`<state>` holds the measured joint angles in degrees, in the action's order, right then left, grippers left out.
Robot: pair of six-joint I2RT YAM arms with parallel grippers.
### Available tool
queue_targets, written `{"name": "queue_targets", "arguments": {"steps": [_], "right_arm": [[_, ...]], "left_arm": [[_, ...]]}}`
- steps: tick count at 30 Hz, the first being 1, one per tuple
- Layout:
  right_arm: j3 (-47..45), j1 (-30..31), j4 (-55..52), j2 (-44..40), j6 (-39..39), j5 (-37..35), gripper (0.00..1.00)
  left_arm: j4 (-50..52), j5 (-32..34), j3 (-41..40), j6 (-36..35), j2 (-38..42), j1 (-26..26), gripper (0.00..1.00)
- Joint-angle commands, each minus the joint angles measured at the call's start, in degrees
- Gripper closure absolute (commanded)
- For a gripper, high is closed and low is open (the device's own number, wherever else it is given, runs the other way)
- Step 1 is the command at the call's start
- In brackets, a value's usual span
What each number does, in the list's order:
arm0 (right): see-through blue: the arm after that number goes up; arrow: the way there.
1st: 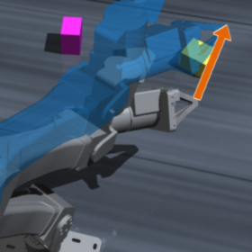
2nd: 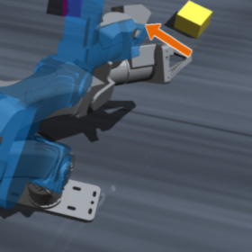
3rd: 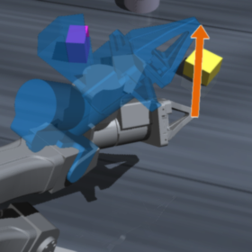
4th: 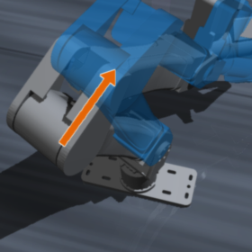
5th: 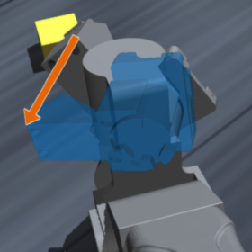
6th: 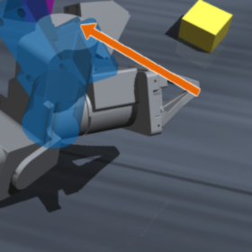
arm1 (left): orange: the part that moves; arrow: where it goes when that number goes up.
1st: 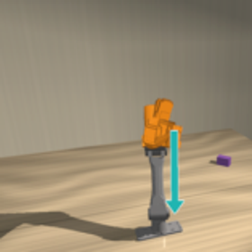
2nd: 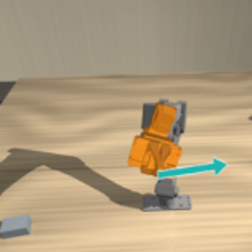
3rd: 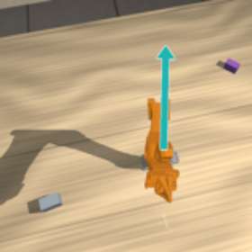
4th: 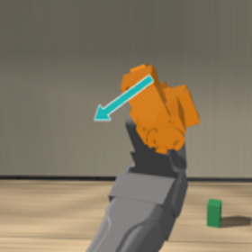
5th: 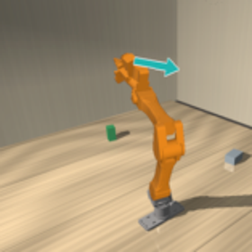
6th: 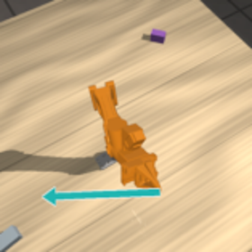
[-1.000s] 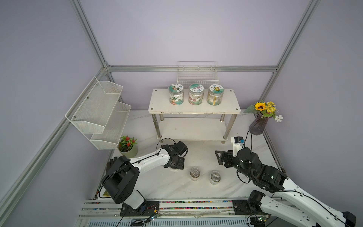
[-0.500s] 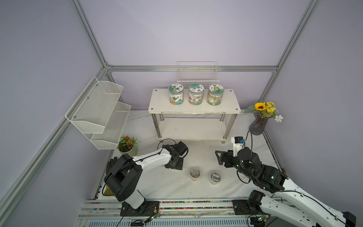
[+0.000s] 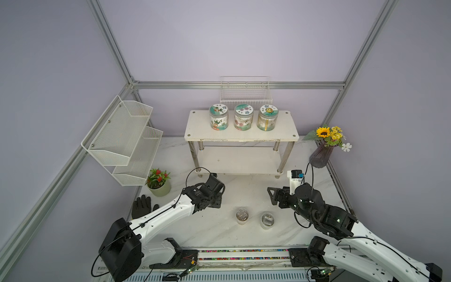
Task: Place the seed container on the shelf
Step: Pick up the seed jar at the center of the board.
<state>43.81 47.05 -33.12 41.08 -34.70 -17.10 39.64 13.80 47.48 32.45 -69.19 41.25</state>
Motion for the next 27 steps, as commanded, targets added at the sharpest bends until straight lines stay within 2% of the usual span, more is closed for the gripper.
{"name": "queue_targets", "arguments": {"steps": [1,7,13,27], "right_arm": [[-0.4,0.2,-0.8,-0.7,0.1,-1.0,0.13],[0.0,0.2,-2.0,-1.1,-0.2,-2.3,0.14],[0.0,0.2,-1.8,-1.9,-0.3,-2.6,0.15],[-0.1,0.3,-1.9,-2.5,-0.5,-2.6,0.16]], "left_arm": [[-7.4,4.1,-2.0,-2.7,4.6,-0.2,0.53],[-16.4,6.3,-6.2,-5.3,9.9,-0.2,0.54],[-27.7,7.2,-10.7,-8.1,11.8,-0.2,0.54],[-44.1,14.1,-11.2,-15.4,5.7,-0.5,0.48]]}}
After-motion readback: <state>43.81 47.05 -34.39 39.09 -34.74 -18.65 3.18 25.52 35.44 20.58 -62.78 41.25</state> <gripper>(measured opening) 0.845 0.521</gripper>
